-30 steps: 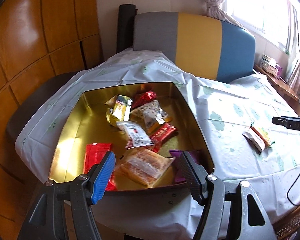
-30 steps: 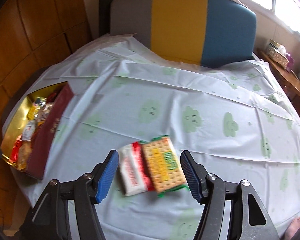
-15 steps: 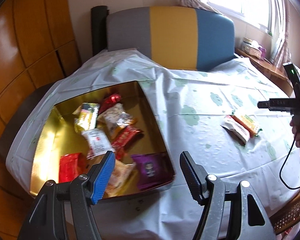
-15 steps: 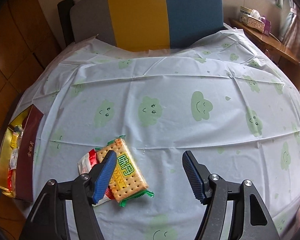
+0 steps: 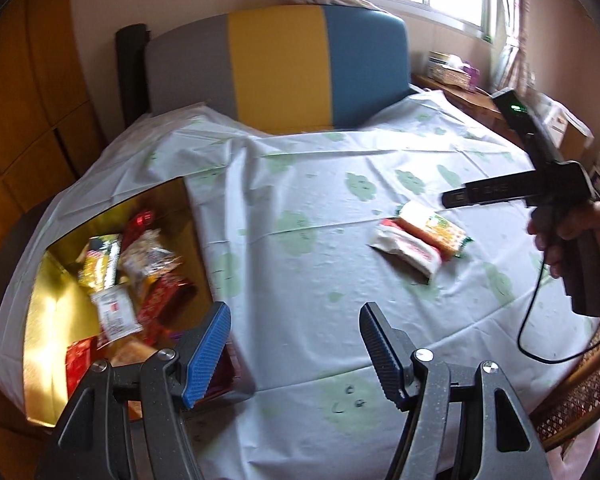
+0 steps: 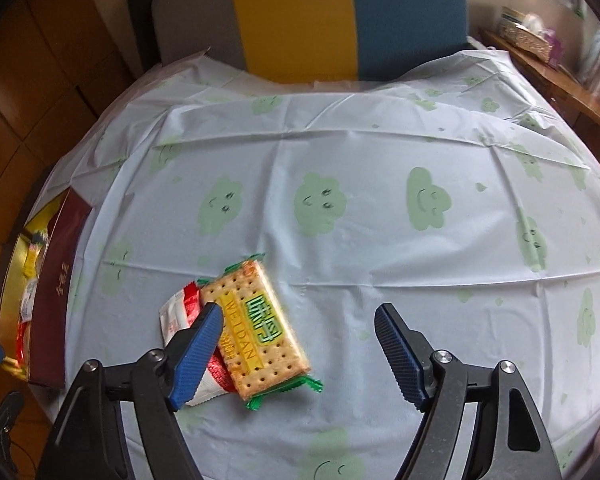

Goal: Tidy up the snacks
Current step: 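Move both open grippers from the tin back toward the remaining snacks, then grasp the white Rolls Kiss packet with the left gripper while the right gripper grasps the WEIDAN crackers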

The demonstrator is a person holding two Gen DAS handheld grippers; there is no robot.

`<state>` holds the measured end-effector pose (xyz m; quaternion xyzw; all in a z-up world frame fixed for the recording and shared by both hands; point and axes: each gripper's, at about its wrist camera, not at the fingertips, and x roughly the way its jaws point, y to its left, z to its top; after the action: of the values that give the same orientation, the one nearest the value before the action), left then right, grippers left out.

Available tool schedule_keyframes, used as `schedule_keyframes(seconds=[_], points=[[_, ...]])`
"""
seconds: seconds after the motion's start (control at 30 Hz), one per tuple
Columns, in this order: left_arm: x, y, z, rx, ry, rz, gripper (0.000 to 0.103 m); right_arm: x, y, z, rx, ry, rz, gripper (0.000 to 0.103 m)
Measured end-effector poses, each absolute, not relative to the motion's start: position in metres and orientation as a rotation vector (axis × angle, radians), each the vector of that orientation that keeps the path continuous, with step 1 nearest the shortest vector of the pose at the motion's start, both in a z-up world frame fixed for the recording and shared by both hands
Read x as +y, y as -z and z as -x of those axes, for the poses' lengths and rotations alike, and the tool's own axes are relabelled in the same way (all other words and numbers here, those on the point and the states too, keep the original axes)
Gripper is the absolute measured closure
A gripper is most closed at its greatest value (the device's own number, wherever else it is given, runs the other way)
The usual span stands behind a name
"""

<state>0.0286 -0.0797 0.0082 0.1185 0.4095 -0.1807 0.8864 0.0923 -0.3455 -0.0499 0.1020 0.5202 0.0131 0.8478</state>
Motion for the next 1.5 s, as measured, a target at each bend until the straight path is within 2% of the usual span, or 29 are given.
schedule_keyframes(seconds=[0.27, 0.33, 0.5, 0.57, 0.67, 0.73, 0.9, 1.17, 1.4, 1.47, 1.5], points=[[-0.099, 0.005, -0.029, 0.899, 0.44, -0.26, 0.035, -0.303, 0.073, -0.098, 1.146, -0.085, 0.039, 0.027], [-0.104, 0.009, -0.03, 0.913, 0.452, -0.261, 0.035, -0.3, 0.079, -0.1, 1.174, -0.097, 0.06, 0.051], [-0.114, 0.013, -0.036, 0.938, 0.473, -0.254, 0.035, -0.321, 0.07, -0.101, 1.162, 0.003, 0.023, 0.052], [-0.121, 0.014, -0.042, 0.955, 0.481, -0.241, 0.035, -0.336, 0.077, -0.104, 1.229, 0.049, -0.032, 0.049], [-0.134, 0.018, -0.055, 0.99, 0.501, -0.217, 0.035, -0.351, 0.084, -0.105, 1.29, 0.096, -0.111, 0.037], [-0.143, 0.021, -0.064, 1.011, 0.511, -0.192, 0.035, -0.357, 0.078, -0.105, 1.261, 0.069, -0.189, 0.019], [-0.171, 0.037, -0.091, 1.104, 0.525, -0.112, 0.035, -0.376, 0.055, -0.101, 1.161, 0.092, -0.285, 0.017], [-0.211, 0.065, -0.125, 1.211, 0.488, -0.024, 0.037, -0.407, 0.041, -0.1, 1.109, 0.172, -0.4, 0.016], [-0.239, 0.078, -0.132, 1.178, 0.425, -0.139, 0.037, -0.4, 0.044, -0.102, 1.105, 0.169, -0.414, 0.016], [-0.24, 0.078, -0.126, 1.142, 0.438, -0.206, 0.043, -0.399, 0.046, -0.102, 1.118, 0.162, -0.41, 0.016], [-0.237, 0.078, -0.122, 1.117, 0.444, -0.245, 0.052, -0.397, 0.047, -0.102, 1.12, 0.156, -0.403, 0.017]])
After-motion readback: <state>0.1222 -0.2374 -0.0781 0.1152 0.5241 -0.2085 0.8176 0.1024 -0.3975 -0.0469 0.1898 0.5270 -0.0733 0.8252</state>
